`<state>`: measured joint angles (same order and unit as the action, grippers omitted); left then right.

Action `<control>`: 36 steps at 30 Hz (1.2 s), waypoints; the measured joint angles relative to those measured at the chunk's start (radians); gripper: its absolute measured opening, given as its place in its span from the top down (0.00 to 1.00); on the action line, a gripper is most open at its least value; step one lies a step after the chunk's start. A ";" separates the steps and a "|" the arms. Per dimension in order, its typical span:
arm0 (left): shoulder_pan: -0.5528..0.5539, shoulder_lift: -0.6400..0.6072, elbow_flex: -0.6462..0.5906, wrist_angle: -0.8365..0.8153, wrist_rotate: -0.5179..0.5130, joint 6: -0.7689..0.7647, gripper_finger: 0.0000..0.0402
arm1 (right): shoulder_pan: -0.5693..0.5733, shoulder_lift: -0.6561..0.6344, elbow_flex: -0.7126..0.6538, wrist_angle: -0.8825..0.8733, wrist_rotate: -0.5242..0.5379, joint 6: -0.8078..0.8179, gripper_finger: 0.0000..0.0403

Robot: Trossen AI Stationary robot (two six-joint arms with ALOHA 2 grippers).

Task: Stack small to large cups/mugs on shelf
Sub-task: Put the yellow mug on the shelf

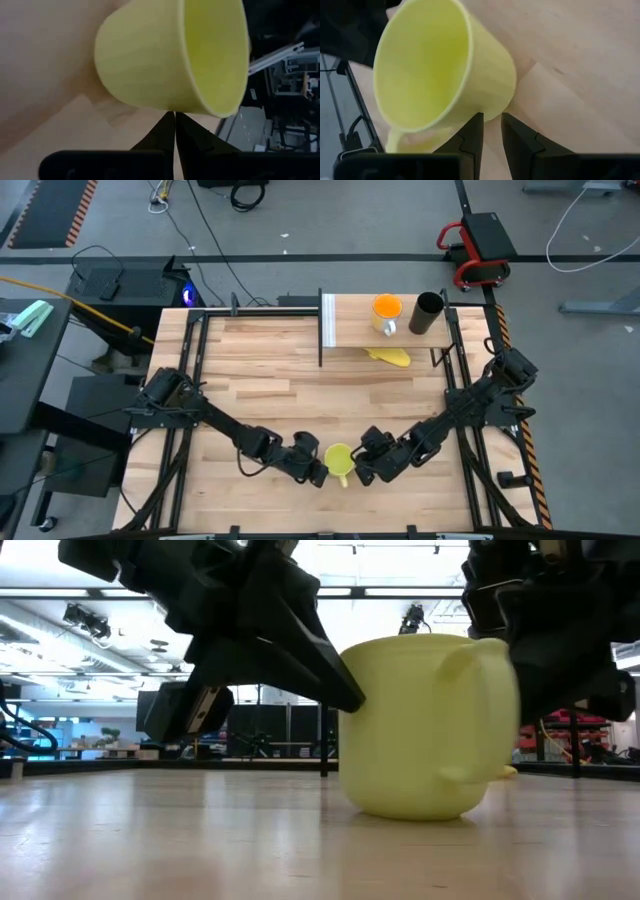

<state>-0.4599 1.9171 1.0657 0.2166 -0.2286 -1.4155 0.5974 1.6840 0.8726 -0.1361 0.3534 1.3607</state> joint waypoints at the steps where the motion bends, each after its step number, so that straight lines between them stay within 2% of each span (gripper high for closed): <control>1: 0.000 0.000 0.000 -0.003 -0.004 0.000 0.94 | 0.001 0.000 0.000 -0.001 -0.001 0.005 0.81; 10: -0.002 0.000 0.000 0.003 -0.005 -0.010 0.97 | 0.013 -0.021 0.002 -0.014 0.002 0.026 0.81; 18: -0.011 -0.005 0.000 0.004 0.000 -0.012 0.94 | 0.017 -0.070 0.002 -0.068 0.008 0.025 0.81; 29: -0.044 -0.112 0.000 0.000 -0.046 -0.006 0.97 | 0.038 -0.136 0.002 -0.126 0.004 0.028 0.81; 32: -0.037 -0.162 0.007 0.003 -0.082 0.042 0.96 | 0.041 -0.136 0.002 -0.127 0.004 0.026 0.81; 36: 0.001 -0.225 0.061 0.005 -0.091 0.187 0.95 | 0.041 -0.136 0.002 -0.133 0.004 0.023 0.81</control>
<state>-0.4593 1.6923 1.1271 0.2216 -0.3192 -1.2286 0.6380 1.5478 0.8749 -0.2688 0.3576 1.3833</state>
